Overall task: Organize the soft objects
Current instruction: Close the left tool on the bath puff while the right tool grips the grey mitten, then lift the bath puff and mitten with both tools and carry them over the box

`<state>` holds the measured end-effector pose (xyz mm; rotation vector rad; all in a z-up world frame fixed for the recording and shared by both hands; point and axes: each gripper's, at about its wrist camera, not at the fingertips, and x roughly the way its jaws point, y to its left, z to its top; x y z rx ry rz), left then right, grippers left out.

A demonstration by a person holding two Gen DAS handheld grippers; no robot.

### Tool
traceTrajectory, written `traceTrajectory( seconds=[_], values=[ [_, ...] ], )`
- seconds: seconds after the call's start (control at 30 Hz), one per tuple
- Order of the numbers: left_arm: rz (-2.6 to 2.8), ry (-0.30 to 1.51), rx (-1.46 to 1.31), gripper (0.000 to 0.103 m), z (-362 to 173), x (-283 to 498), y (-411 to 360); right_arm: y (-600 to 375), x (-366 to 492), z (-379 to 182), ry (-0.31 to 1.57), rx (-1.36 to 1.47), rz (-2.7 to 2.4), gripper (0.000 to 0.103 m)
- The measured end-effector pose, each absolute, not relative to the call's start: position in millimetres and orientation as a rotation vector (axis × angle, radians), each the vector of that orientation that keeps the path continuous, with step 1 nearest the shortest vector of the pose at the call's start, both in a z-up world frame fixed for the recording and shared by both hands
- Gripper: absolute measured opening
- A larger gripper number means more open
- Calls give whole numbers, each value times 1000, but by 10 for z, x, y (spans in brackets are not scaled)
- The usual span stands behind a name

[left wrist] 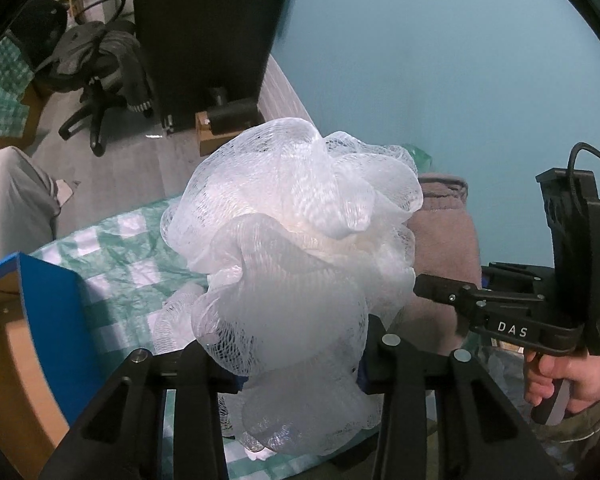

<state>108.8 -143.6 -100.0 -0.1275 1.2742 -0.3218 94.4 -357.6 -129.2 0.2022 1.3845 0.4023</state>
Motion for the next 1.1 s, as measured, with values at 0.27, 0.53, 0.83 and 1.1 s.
traceTrajectory(
  seconds=[0.27,0.53,0.83,1.1],
  values=[
    [-306,1231,-158,38,-798,958,-1264,-3476,885,-1074,1367,145,425,26],
    [-280,1193,-150,37,-658,792,-1104,-3326,916,-910,1350,90,462,26],
    [-247,1152,-172,35,-531,626,-880,-3131,922,-802,1329,44,520,26],
    [-187,1131,-193,34,-429,441,-621,-2804,933,-720,1311,-7,589,26]
  ],
)
